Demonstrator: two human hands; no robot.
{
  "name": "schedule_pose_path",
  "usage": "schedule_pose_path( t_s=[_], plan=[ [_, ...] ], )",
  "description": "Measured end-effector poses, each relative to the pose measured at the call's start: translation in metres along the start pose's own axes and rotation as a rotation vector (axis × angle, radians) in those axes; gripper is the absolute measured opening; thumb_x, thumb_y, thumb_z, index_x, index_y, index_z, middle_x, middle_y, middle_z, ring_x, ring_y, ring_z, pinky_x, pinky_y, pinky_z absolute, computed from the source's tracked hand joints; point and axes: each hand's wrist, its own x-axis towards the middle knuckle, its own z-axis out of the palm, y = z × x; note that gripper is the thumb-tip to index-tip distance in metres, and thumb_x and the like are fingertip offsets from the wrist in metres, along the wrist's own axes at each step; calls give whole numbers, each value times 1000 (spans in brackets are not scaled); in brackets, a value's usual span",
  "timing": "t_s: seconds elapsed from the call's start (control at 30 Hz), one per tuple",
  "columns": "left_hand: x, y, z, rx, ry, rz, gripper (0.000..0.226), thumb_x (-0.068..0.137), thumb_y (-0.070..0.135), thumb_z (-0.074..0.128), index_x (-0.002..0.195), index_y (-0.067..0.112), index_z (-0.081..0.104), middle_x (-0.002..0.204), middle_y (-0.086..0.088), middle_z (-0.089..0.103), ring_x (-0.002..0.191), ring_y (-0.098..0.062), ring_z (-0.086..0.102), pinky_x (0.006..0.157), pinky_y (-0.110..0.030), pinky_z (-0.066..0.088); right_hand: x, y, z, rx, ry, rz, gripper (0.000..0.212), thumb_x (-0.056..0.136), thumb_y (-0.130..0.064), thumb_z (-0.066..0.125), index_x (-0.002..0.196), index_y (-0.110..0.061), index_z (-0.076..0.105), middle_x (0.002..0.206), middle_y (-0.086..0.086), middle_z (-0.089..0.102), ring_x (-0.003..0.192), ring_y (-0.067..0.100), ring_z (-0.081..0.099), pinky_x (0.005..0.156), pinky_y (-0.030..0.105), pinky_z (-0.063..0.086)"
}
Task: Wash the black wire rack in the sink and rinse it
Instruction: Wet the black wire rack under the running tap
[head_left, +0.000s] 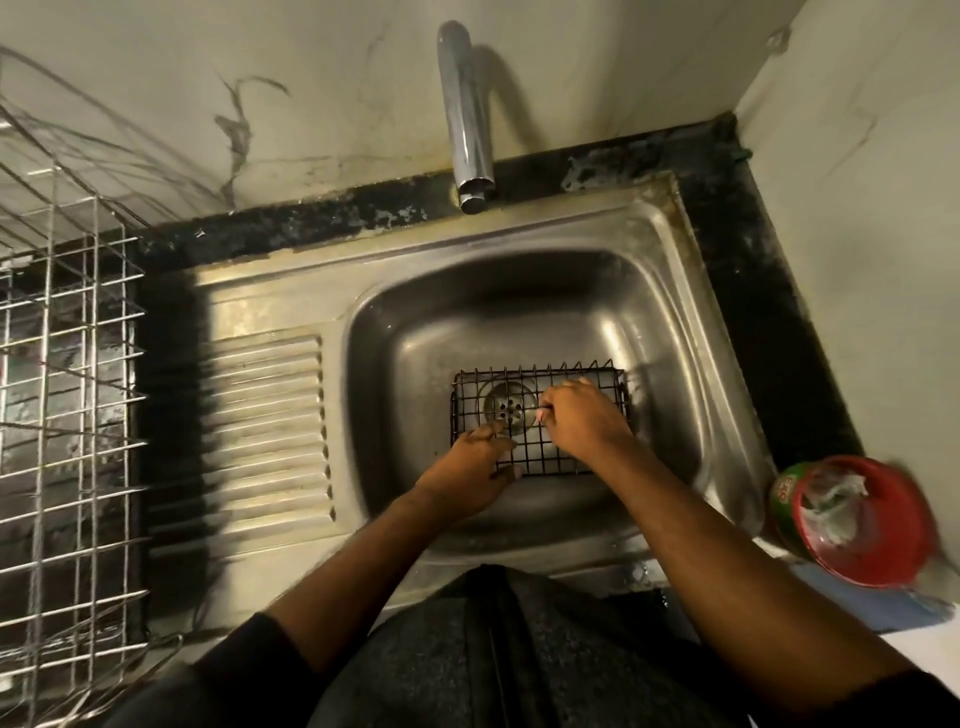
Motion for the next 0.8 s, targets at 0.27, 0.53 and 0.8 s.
schedule_pose_path(
  t_s=[0.27,0.53,0.8],
  plan=[
    [-24,4,-7,-95,191,14,44,103,34,54,144,20,49,146,-4,52,131,-20,53,108,-34,45,-14,-15,-3,87,143,-45,18,97,-30,61,106,-18,71,110,1,68,110,19,53,96,33,44],
    [-24,12,-22,106,290,-41,58,98,53,53,146,19,48,138,-8,55,129,-28,50,105,-43,45,-9,-37,-23,97,225,-101,23,97,-32,60,112,-18,70,112,0,66,112,18,50,93,33,44],
    [-9,6,2,-76,165,-109,65,96,46,62,150,15,43,146,-9,45,137,-28,38,114,-43,38,-10,-26,0,106,95,-61,26,97,-32,61,118,-18,67,119,0,64,119,18,48,99,33,43]
  ],
)
